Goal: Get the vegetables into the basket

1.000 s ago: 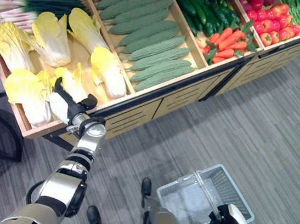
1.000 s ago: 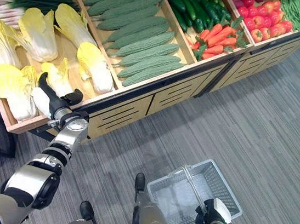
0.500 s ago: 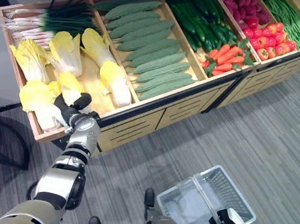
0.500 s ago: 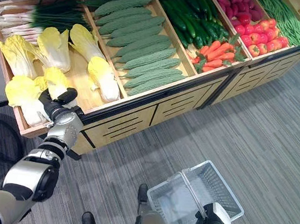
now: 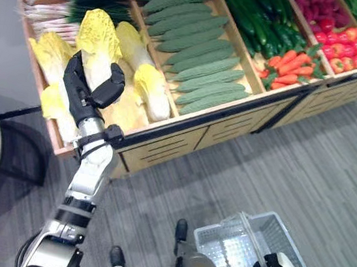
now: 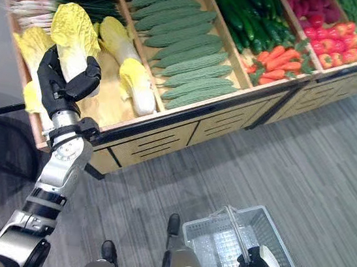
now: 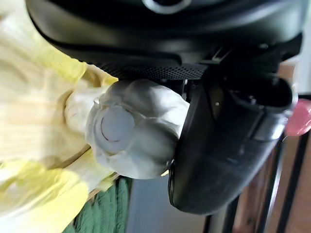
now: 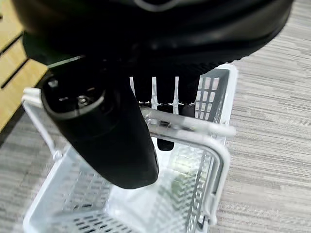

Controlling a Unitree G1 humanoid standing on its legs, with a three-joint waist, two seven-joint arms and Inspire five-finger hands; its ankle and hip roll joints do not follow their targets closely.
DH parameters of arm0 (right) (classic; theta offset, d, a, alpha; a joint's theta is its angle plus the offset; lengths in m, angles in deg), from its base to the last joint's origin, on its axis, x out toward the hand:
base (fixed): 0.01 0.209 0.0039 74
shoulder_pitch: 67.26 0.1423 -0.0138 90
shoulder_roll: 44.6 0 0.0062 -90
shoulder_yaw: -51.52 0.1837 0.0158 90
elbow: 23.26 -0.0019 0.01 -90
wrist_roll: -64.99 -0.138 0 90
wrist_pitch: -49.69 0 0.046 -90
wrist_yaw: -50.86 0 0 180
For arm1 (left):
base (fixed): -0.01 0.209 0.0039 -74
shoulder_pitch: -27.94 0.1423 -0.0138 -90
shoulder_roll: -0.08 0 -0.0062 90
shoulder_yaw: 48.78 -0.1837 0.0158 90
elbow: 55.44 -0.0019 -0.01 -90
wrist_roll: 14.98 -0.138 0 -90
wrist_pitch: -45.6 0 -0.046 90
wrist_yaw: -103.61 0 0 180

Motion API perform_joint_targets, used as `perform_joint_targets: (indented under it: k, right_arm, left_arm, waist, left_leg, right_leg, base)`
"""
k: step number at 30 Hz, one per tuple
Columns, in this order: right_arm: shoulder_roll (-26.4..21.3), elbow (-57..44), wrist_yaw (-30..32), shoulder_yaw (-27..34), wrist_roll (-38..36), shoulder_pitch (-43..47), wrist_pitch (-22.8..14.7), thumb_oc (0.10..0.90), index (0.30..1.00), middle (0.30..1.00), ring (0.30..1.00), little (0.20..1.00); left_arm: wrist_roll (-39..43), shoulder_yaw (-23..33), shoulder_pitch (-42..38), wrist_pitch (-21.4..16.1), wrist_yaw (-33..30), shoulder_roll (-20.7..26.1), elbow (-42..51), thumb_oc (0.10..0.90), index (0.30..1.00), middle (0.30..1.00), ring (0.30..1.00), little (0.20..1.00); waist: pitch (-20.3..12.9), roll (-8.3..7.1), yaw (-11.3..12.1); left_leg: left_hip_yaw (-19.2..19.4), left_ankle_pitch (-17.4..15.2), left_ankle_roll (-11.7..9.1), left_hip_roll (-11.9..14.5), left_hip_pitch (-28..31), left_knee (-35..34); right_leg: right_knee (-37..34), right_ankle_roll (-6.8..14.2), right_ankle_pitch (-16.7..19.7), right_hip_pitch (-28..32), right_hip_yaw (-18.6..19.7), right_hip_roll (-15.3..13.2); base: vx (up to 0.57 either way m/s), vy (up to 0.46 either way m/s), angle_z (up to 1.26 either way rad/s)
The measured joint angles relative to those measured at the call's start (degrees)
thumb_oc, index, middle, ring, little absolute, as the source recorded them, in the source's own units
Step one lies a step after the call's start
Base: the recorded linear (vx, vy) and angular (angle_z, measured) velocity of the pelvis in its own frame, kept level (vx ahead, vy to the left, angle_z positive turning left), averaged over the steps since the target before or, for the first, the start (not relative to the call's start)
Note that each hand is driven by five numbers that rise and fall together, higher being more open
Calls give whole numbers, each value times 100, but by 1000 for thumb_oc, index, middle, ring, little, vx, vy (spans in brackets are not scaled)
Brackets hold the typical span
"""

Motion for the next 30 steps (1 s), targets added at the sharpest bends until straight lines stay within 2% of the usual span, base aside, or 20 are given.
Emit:
perform_joint_targets:
  k: [3,6,10,17,21,25,28,29,30]
  right_arm:
    - [-76,-48,-127,12,2,-21,-20,400,300,300,300,300]
    - [-95,-37,-267,115,4,-35,-21,400,300,300,300,300]
    - [-135,-38,-400,219,11,-105,-48,400,300,300,300,300]
    - [-144,14,-483,224,15,-130,-107,400,300,300,300,300]
    - [-147,83,-499,262,14,-170,-106,400,300,300,300,300]
    - [-147,116,-514,273,13,-192,-91,400,300,300,300,300]
    - [-135,183,-563,365,12,-224,-102,400,300,300,300,300]
    - [-147,79,-565,465,11,-256,-53,400,300,300,300,300]
    - [-143,97,-566,473,10,-255,-46,400,300,300,300,300]
  left_arm:
    - [1225,-176,882,-25,1299,455,285,400,300,300,300,300]
    - [2119,-459,1289,90,2213,675,280,400,300,300,300,300]
    - [2716,-695,1579,285,3170,691,266,400,300,300,300,300]
    - [2896,-756,1754,386,3820,759,265,400,300,300,300,300]
    - [2998,-800,1893,441,3975,802,265,400,300,300,300,300]
    - [3074,-804,1932,507,4034,904,265,400,300,300,300,300]
    - [3164,-815,1913,512,4085,951,263,400,300,300,300,300]
    - [3333,-1053,1739,518,4091,1078,245,400,300,300,300,300]
    - [3332,-1104,1695,531,4144,1118,242,400,300,300,300,300]
  waist:
    - [-5,22,37]
    - [-6,32,103]
    - [-56,120,147]
    - [-166,258,143]
    - [-241,249,152]
    - [-274,176,160]
    - [-258,64,145]
    - [-218,-8,128]
    - [-188,-73,99]
  left_leg:
    - [-43,-3,9,-13,24,0]
    - [-77,1,27,-37,58,1]
    - [-125,-1,67,-90,89,-1]
    - [-203,-29,130,-115,142,-1]
    - [-216,-30,153,-159,147,-18]
    - [-222,-27,168,-238,160,36]
    - [-224,-107,254,-382,84,187]
    - [-261,-190,406,-505,-12,296]
    - [-245,-192,429,-573,3,296]
  right_leg:
    - [-1,-15,11,52,-39,-23]
    - [-1,-11,8,109,-68,-56]
    - [-1,5,-2,165,-95,-121]
    - [-1,63,-45,257,-147,-153]
    - [0,67,-42,272,-151,-193]
    - [2,107,-21,305,-134,-273]
    - [9,172,21,301,-94,-398]
    - [115,212,77,225,-93,-545]
    - [122,254,110,217,-42,-568]
  base:
    - [5,45,7]
    - [2,43,6]
    - [-5,38,6]
    - [-1,34,5]
    - [-10,82,2]
    - [-45,80,1]
    - [-102,262,3]
    - [-109,251,5]
    - [-158,251,-4]
